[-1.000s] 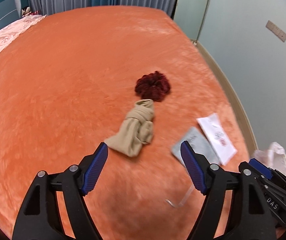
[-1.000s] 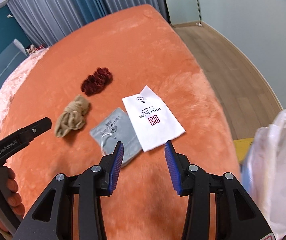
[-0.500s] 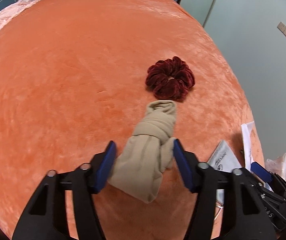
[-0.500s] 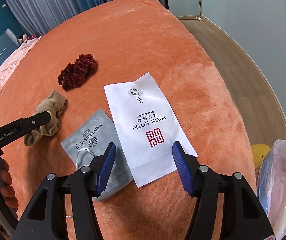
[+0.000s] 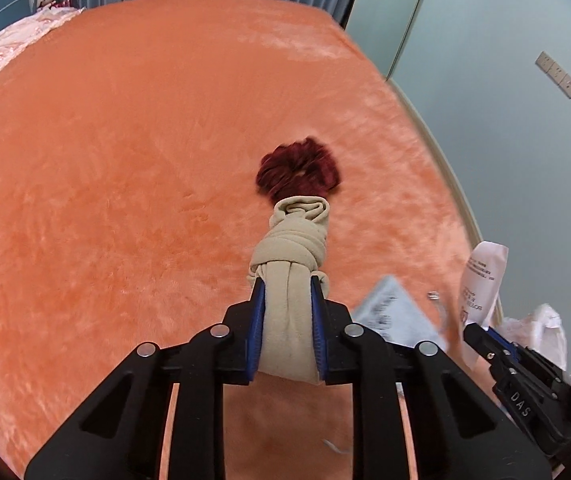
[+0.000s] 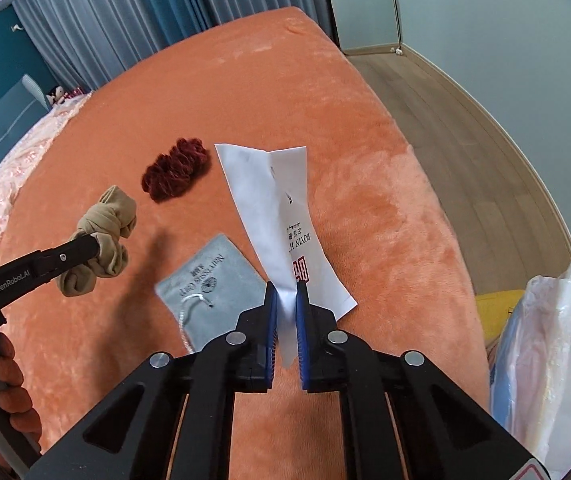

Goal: Collect trash
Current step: 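Carry sock and envelope over the trash bin and open both tools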

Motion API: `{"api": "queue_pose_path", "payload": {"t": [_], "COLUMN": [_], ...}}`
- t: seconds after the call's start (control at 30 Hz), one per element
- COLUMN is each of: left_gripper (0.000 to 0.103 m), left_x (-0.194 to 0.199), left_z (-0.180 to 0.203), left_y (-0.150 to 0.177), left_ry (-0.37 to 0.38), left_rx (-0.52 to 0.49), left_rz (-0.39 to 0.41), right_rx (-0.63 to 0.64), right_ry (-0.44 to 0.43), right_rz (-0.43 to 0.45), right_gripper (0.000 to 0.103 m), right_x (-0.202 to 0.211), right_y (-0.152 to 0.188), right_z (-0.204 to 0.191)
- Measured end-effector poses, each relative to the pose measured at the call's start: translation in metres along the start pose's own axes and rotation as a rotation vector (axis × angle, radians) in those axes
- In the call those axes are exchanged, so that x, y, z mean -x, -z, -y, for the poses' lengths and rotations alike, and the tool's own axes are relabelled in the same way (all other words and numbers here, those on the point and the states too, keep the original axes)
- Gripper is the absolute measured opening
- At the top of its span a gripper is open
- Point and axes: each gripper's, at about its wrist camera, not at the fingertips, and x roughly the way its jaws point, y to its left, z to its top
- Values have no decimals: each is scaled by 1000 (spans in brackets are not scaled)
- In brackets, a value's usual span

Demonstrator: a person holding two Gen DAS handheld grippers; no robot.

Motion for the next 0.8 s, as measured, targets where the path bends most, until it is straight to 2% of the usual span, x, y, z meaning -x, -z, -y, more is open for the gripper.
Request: {"api": "queue_pose_path", "payload": {"t": [0.37, 0.63, 0.8], "left_gripper": [20, 20, 20], "left_x": [92, 144, 161], "left_z": [87, 174, 218], "left_y": [8, 32, 51], "left_ry": [90, 170, 214], "left_rx": [-108, -229, -299], "left_rz": [106, 162, 172], "right_rx": [-58, -113, -153], "right_ry": [-59, -49, -26], "right_rz": [170, 303, 361], "right_gripper": [8, 8, 8], "right_x": [116, 206, 248], "right_y": [2, 16, 32], "right_z": [21, 65, 97]}}
